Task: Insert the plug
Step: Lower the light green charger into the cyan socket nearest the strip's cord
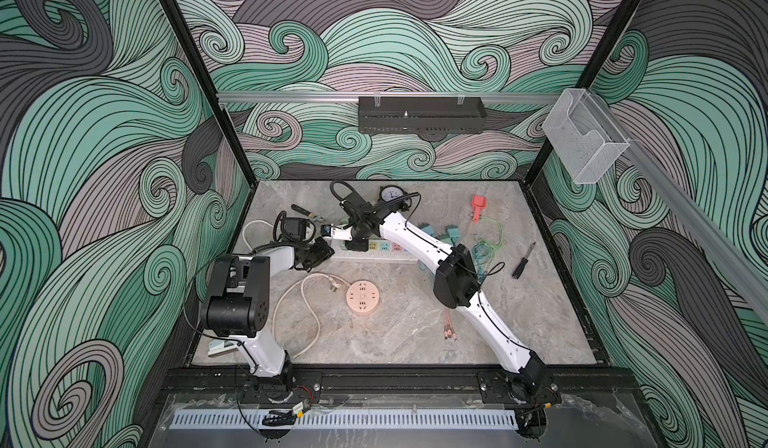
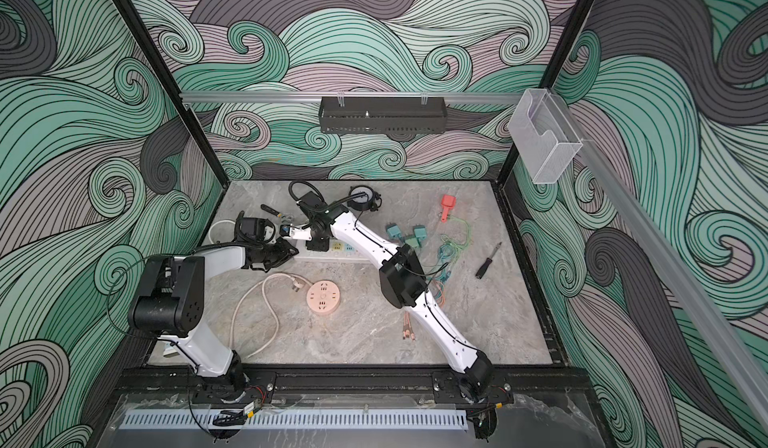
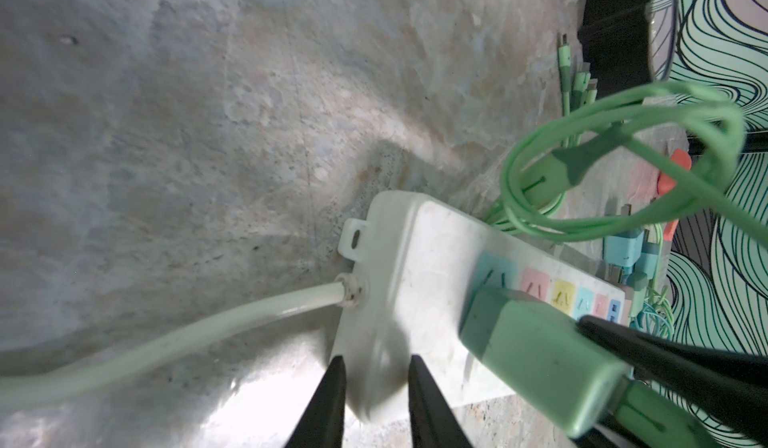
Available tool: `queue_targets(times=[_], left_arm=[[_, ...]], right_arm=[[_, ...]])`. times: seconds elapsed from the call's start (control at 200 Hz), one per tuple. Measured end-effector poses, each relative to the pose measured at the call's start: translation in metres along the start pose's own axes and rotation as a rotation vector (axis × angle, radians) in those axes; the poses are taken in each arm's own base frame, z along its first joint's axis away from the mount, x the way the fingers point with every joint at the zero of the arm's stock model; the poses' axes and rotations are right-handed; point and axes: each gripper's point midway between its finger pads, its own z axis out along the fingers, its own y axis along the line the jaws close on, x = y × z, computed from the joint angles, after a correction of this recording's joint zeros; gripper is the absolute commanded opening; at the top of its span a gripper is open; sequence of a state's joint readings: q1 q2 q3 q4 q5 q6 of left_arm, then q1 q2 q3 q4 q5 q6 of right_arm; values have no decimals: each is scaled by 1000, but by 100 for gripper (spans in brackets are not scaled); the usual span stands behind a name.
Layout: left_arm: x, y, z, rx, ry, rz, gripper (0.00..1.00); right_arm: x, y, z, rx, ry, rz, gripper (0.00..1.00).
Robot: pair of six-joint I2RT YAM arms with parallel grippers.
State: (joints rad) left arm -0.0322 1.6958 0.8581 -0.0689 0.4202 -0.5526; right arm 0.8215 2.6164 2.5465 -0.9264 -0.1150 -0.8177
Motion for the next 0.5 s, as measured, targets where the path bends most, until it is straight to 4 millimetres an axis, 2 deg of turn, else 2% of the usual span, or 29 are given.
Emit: queue_targets(times=[0.255,0.495], left_arm=[[2,-9,-16,23,-23,4,41],[-3,-21,-34,45,-55,15,45]], right_arm=[[-1,-1,-2,-12,-20,52,18],[5,-4,-7,-26,-24,115,34]])
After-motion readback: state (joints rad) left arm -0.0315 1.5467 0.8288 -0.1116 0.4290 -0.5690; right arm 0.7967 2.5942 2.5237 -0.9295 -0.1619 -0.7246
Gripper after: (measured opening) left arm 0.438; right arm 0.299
